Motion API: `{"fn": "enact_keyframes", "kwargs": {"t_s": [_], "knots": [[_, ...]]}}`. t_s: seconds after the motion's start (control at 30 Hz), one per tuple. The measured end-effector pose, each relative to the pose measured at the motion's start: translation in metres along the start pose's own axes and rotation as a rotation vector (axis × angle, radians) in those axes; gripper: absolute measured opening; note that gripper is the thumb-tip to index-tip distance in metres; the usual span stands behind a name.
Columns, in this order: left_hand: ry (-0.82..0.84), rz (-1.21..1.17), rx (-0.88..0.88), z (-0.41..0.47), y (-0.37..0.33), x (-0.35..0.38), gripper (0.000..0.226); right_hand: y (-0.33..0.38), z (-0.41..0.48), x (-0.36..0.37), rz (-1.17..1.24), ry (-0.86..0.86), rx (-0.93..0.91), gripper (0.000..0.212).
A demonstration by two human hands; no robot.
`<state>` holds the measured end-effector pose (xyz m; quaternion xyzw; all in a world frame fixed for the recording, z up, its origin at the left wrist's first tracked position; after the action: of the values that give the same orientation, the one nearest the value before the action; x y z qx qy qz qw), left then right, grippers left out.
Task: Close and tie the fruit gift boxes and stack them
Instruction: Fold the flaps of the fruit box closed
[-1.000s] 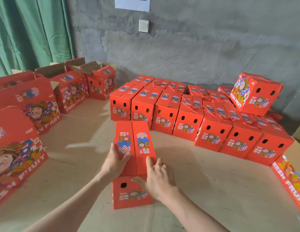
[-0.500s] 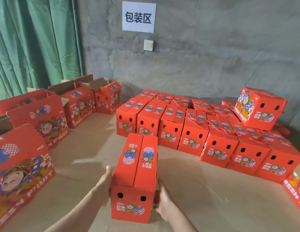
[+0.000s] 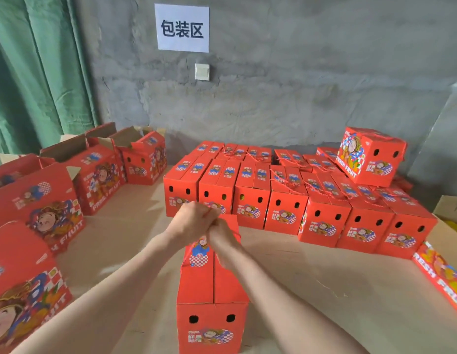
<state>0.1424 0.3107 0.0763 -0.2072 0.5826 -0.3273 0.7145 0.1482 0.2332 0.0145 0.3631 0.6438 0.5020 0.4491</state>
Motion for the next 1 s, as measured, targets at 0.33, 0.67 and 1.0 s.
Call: {"fn": "enact_keyframes", "kwargs": {"t_s": [0.33,0.67,1.0], "knots": [[0.365,-0.179,-0.175,-0.095,0.102,0.087,0.089,0.045,-0.004,-0.052,0.135,-0.062,0.182,0.018],[-0.032,-0.342,0.158,-0.051,-0.01,0.059,0.091,0.173,-0.013,-0.114,-0.124,-0.191,-0.085,0.032],[0.052,-0.114,0.299,0.07,-0.16,0.076,0.091,0.259,-0.023,-0.283,-0.158,-0.338,-0.337,0.031]]}}
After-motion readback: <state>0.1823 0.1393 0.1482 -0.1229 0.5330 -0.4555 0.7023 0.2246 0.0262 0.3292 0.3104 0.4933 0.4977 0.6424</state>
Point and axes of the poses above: each hand's wrist, its own z-axis towards the middle knuckle, its own x-axis out of the palm, y = z × x, the point moved 8 cm from there along z, towards the middle knuckle, and after that the axes turned 8 degrees about y, right-handed, at the moved point
